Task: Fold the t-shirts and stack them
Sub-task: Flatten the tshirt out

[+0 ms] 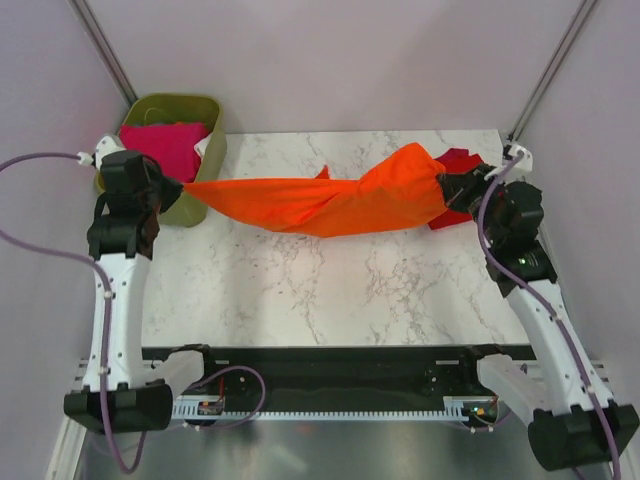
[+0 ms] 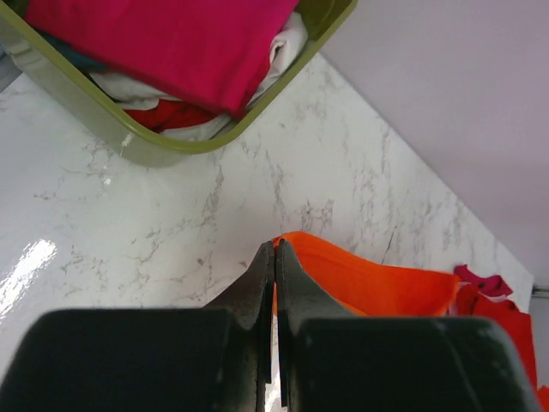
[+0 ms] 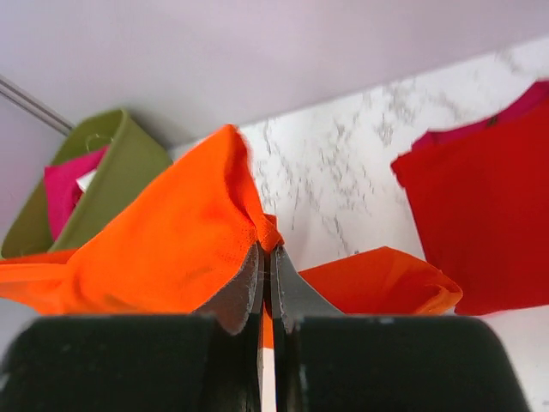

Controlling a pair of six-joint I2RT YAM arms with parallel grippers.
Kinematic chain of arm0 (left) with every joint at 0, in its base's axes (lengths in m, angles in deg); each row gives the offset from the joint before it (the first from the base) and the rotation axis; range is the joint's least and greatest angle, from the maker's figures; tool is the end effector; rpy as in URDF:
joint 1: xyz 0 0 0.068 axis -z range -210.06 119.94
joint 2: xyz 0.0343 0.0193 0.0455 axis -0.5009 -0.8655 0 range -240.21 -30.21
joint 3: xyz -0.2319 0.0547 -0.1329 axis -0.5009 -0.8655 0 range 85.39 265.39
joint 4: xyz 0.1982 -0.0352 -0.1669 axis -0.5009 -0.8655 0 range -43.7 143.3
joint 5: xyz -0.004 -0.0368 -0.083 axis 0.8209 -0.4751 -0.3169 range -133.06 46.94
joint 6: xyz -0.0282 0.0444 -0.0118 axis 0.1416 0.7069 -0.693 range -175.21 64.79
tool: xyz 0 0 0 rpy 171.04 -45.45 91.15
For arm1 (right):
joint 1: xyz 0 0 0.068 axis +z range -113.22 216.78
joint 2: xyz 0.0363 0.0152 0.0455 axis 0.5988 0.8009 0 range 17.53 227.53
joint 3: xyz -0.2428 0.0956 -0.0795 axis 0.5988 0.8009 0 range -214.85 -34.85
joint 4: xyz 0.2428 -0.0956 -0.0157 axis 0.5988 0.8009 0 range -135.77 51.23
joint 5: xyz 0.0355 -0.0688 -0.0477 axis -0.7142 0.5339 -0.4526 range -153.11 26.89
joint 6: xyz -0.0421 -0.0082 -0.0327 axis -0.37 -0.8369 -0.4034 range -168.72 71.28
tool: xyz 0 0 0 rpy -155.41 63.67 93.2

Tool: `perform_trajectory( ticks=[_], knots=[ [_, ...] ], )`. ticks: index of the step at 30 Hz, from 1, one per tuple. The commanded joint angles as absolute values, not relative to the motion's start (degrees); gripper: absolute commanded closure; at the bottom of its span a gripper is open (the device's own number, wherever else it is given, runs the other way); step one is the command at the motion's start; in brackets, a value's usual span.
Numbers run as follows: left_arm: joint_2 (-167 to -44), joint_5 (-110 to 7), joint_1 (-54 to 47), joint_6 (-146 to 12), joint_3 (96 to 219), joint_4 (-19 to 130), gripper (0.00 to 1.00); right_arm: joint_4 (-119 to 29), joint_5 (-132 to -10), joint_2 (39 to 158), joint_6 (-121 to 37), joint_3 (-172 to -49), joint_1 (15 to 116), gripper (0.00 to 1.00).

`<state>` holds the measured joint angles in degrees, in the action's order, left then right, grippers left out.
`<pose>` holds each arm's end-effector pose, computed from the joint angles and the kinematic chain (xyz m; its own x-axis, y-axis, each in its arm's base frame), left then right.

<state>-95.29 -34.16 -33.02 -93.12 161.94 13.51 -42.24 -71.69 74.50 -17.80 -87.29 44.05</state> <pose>0.2324 0.0176 0.4087 -0.2588 -0.6213 -0.7396 -0.4386 0.7578 -0.4831 0.2307 0.0348 0.3599 -0.2588 0.4791 -0.8387 -0.1617 0.8346 0.5266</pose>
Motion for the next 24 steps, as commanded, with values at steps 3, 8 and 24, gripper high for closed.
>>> perform_trajectory(
  ticks=[3,8,24],
  knots=[
    [-89.0,-34.7,-34.5,-94.7,159.3,12.6,0.98,-39.5,-64.7,62.5,-20.2,-82.6,43.9,1.0],
    [-81.8,-36.8,-34.5,-92.8,150.0,12.8,0.98,-33.3,-58.9,49.2,-16.1,-71.5,43.8,0.58],
    [-68.9,-45.6,-34.5,-88.7,132.7,15.4,0.98,-34.9,-87.1,53.3,-17.0,-65.1,44.2,0.33]
  ],
)
